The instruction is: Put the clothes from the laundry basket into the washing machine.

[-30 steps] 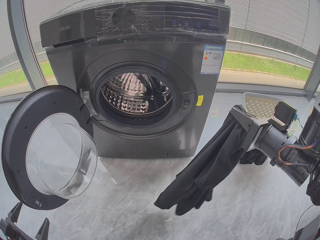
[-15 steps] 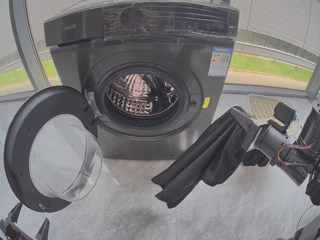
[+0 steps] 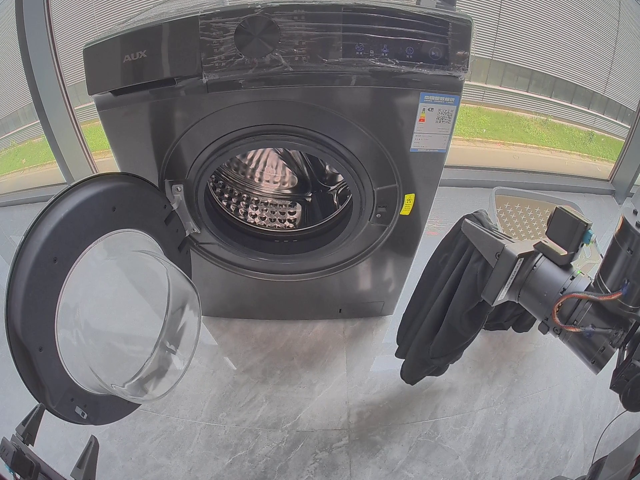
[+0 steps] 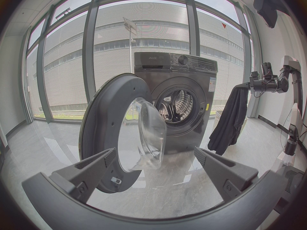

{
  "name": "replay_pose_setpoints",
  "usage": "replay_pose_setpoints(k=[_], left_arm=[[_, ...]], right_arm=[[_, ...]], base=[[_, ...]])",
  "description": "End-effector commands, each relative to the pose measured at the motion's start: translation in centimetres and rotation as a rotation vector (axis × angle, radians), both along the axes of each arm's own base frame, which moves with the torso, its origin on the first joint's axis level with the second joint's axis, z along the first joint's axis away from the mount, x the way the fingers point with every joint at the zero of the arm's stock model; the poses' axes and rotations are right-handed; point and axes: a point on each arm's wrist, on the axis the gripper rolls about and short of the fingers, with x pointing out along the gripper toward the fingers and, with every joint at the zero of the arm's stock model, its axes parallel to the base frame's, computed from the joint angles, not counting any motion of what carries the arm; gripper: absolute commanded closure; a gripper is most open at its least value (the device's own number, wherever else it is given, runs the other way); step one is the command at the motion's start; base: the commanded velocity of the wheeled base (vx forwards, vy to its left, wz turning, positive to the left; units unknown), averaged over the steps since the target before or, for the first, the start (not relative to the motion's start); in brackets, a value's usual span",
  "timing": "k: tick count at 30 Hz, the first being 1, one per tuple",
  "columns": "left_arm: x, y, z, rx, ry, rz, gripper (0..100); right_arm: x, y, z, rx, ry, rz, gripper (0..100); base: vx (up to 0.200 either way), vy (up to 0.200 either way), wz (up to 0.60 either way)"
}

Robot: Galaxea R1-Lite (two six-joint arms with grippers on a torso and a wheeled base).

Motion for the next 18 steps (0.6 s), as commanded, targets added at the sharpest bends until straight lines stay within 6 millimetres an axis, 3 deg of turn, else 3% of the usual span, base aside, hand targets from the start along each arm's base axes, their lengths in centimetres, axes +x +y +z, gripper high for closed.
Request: replay_pose_setpoints(k=[1,18], left_arm=[[-0.01,0.0,-0.48,0.0,-0.001,0.0,0],[-0.01,0.0,-0.48,-0.002,-0.001,0.0,0]], right_arm=[[0.03,0.01,-0.04,-0.001,0.001,-0.001,100],[0.13,0.11,-0.26,0.004,0.013,0.0,100]], base=[[0.0,0.2,0.0],[0.0,0.012,0.0]])
